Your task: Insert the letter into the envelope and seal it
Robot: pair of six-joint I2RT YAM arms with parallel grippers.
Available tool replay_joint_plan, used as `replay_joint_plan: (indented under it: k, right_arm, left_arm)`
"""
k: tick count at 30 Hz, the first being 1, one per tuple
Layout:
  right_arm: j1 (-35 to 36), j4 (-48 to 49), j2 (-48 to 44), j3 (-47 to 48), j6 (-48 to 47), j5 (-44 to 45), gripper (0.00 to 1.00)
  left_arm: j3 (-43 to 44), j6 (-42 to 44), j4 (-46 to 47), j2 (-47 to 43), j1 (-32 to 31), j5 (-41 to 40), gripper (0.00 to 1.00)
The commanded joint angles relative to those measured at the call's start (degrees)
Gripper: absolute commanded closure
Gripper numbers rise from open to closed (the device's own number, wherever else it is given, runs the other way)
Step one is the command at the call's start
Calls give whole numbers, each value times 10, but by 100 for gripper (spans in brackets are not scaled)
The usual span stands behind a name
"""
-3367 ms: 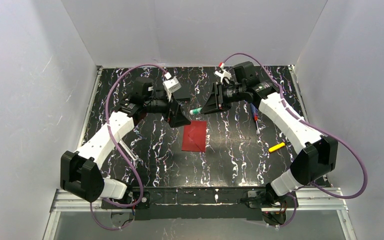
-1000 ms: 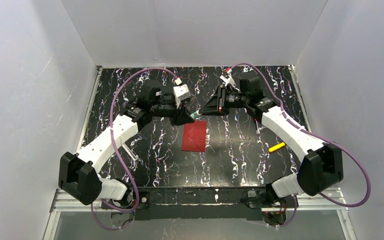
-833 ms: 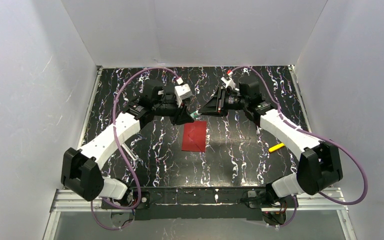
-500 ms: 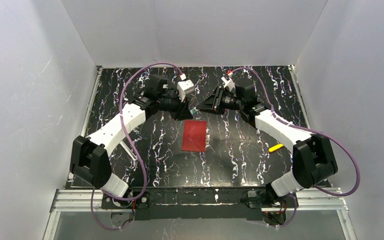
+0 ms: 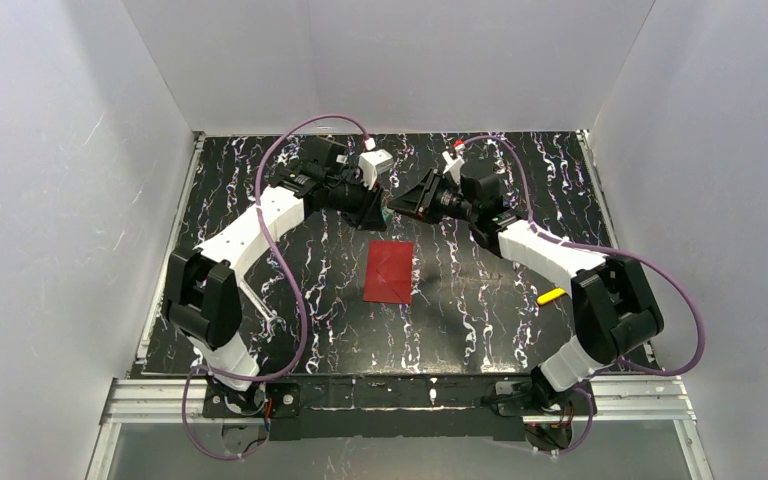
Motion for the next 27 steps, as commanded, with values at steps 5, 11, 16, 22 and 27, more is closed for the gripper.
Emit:
replay_joint_plan:
  k: [5, 11, 16, 22, 27]
  right_arm:
    - [56, -126, -27, 42, -6, -199, 97]
    - [-56, -124, -65, 123, -33, -106, 28]
    - [-90, -139, -52, 183, -50, -80, 16]
    - [-98, -276, -75, 168, -118, 7, 13]
    - [-98, -343, -85, 141, -151, 46, 13]
  left_arm:
    - [8, -24, 227, -32, 22, 33, 100]
    - [-109, 21, 130, -79, 28, 87, 100]
    - [-190, -5, 114, -112, 28, 74, 100]
    - [-199, -31, 76, -107, 30, -1, 98]
    - [-165, -51, 40, -43, 31, -88, 93]
